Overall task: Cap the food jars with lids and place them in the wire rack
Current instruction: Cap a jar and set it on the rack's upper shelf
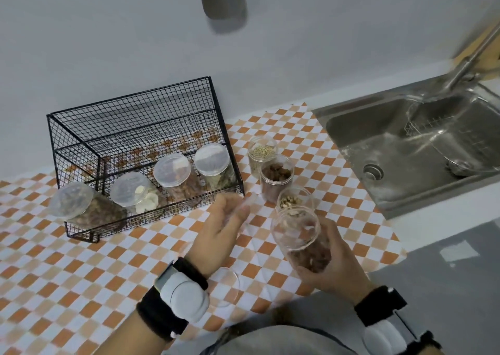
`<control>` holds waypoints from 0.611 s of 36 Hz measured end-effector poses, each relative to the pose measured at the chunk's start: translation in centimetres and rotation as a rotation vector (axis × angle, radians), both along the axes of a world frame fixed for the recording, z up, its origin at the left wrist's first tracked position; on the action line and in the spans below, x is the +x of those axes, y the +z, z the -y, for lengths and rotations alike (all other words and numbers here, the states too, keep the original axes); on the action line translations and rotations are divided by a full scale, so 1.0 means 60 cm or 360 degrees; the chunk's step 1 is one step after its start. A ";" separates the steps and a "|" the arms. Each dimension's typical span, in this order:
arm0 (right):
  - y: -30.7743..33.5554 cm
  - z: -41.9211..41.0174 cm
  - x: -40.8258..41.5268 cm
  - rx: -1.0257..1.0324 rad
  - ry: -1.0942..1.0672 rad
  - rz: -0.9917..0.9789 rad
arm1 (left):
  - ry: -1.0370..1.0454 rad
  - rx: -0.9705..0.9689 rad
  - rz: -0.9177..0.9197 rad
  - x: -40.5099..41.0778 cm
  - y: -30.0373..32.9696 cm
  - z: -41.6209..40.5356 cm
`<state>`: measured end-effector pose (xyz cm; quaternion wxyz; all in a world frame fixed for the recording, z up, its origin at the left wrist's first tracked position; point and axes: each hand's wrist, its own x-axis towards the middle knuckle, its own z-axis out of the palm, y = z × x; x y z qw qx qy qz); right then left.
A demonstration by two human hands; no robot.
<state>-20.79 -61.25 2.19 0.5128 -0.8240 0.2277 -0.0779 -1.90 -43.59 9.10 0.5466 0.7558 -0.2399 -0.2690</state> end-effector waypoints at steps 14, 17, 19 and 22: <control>0.025 -0.020 0.055 -0.0370 0.0354 0.0244 | -0.0017 0.0273 0.0239 -0.044 0.037 -0.016; 0.034 -0.032 0.069 -0.0398 0.0416 0.0286 | -0.0017 0.0307 0.0286 -0.042 0.029 -0.029; 0.036 -0.040 0.077 -0.0390 0.0425 0.0319 | -0.0016 0.0324 0.0300 -0.037 0.026 -0.037; 0.042 -0.056 0.088 -0.0363 0.0452 0.0306 | 0.0013 0.0302 0.0321 -0.029 0.027 -0.054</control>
